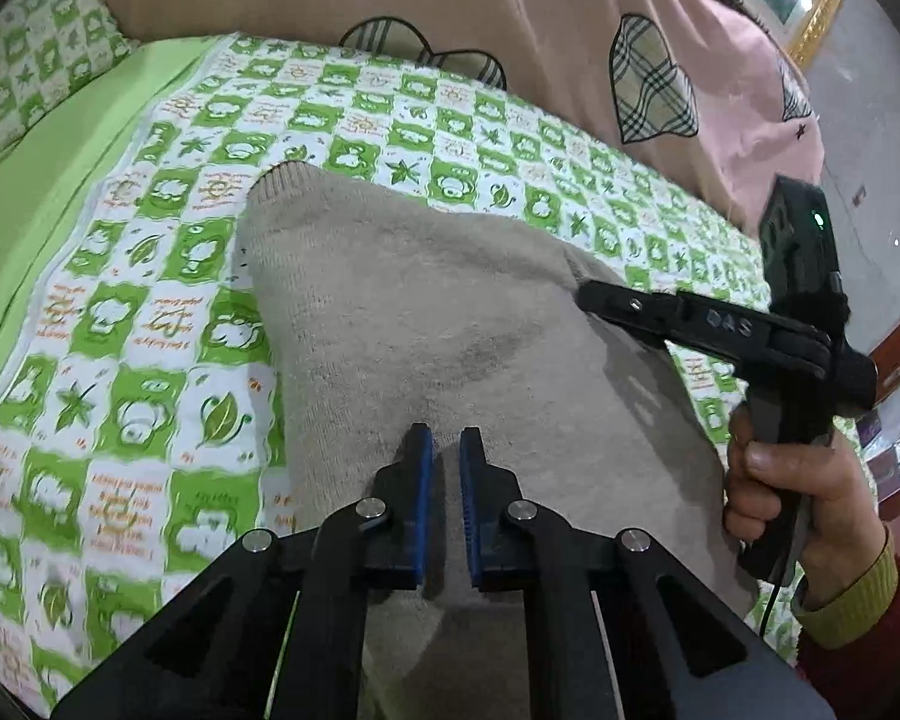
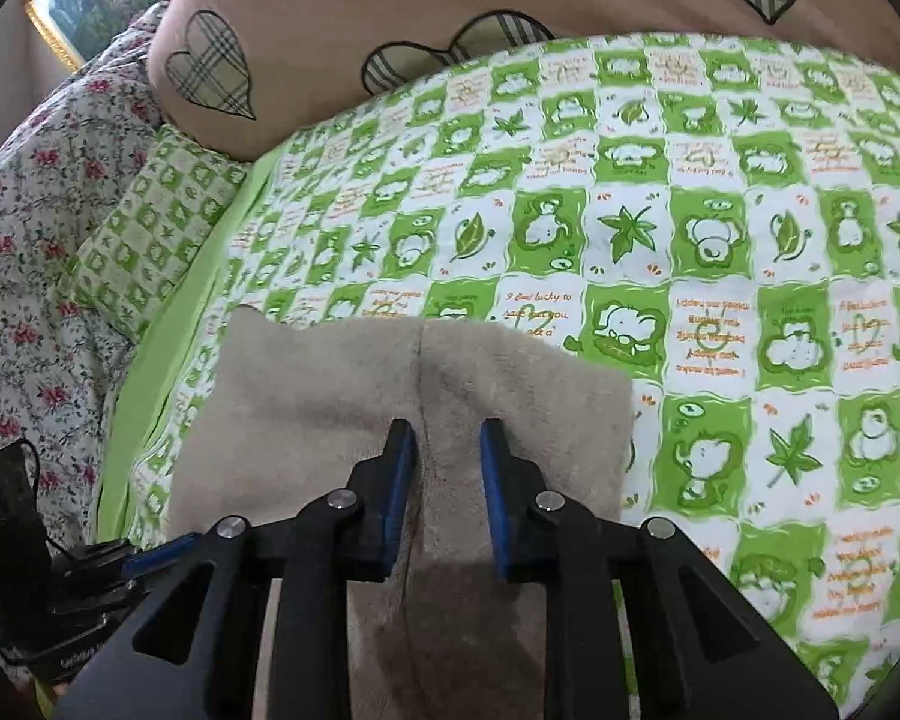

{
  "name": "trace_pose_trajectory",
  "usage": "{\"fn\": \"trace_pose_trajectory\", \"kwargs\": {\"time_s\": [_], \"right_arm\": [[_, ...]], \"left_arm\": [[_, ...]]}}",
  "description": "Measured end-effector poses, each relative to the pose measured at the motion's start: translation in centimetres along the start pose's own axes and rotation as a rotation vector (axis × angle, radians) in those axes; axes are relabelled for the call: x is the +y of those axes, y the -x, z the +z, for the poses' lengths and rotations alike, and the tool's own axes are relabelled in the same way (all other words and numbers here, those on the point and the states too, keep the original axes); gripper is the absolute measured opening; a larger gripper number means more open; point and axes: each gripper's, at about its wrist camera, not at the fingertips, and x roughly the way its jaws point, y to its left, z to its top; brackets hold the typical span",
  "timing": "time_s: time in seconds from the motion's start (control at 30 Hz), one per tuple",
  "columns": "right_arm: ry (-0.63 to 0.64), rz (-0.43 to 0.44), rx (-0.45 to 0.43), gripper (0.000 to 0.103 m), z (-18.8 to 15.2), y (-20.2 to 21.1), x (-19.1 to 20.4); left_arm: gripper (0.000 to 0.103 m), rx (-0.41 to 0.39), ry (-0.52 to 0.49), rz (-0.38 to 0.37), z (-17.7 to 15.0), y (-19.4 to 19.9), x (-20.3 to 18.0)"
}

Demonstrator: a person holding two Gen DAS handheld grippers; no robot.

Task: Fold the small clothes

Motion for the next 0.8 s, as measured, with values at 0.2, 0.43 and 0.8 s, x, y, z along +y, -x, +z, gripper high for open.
{"fn": "trace_pose_trajectory", "kwargs": {"time_s": [0.2,0.43,0.8], "right_arm": [[0.047,0.054,-0.021,0.028,-4.3,5.9,1.7],[0.114,0.135,0.008,0.031,-12.7,10.7,3.3],[0.072,-0.031,0.068,0.033,-17.2,9.2,0.5]], "left_arm": [[0.010,-0.070,-0.046,-0.041,-3.5,5.6,-2.1],[0.010,-0.041,-0.094,-0.076,-10.8,7.8,-4.0],[0.008,0.032,-0.007,-0.036,-13.3,5.0,-2.0]]}}
